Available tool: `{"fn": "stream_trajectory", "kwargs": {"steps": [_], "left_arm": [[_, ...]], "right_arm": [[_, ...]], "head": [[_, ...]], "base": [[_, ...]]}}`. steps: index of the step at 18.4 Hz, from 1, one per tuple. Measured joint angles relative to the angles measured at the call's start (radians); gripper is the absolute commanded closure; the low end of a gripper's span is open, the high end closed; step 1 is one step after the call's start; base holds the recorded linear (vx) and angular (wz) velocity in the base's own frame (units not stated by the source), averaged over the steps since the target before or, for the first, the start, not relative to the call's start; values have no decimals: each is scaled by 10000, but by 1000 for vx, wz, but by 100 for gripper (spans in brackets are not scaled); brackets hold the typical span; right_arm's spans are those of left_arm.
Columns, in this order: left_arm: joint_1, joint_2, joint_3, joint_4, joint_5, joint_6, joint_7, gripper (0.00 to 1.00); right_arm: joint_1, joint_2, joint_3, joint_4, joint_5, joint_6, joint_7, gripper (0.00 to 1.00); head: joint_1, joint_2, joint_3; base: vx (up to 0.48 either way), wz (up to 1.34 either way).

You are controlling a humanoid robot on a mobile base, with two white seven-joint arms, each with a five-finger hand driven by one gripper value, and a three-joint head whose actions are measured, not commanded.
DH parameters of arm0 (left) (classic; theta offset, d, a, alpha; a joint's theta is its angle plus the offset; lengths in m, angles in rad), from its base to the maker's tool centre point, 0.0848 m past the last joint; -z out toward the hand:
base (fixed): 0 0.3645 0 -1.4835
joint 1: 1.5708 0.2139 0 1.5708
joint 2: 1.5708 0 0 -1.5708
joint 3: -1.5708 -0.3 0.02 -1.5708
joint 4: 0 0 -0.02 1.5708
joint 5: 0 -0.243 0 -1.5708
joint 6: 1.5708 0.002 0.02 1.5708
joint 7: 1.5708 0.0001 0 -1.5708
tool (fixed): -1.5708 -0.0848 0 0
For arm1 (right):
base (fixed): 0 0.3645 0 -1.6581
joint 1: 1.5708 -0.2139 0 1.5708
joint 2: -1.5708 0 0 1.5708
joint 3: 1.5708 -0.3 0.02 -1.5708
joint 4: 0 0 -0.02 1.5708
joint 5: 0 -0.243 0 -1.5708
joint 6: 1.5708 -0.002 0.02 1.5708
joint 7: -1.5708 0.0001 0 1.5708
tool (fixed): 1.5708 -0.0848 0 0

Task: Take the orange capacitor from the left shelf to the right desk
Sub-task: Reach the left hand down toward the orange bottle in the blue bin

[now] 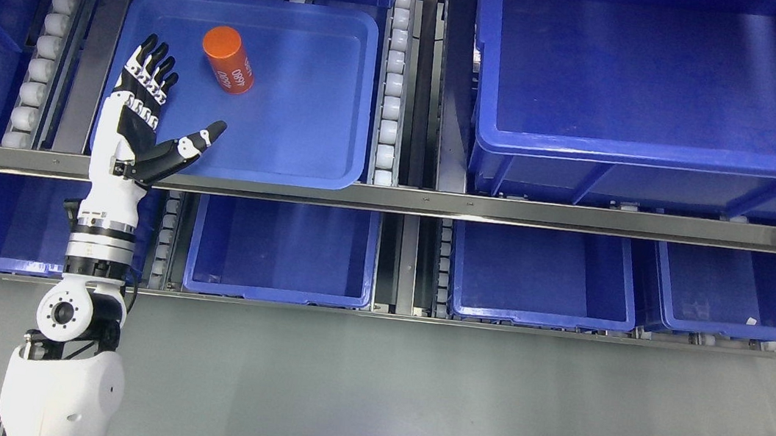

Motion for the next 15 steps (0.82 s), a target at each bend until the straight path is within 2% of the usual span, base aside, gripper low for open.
{"fn": "stream_trajectory", "kwargs": {"steps": [7,15], "left_arm": [[-271,96,13,22,-8,471,-43,2],[-1592,560,-111,668,-720,1349,-353,2]], "right_arm": [[26,0,0,-1,0,58,-40,0],[5,0,0,-1,0,4,-8,0]], "head": [[0,0,0],[0,0,0]], "base": [[0,-5],[0,0]]}}
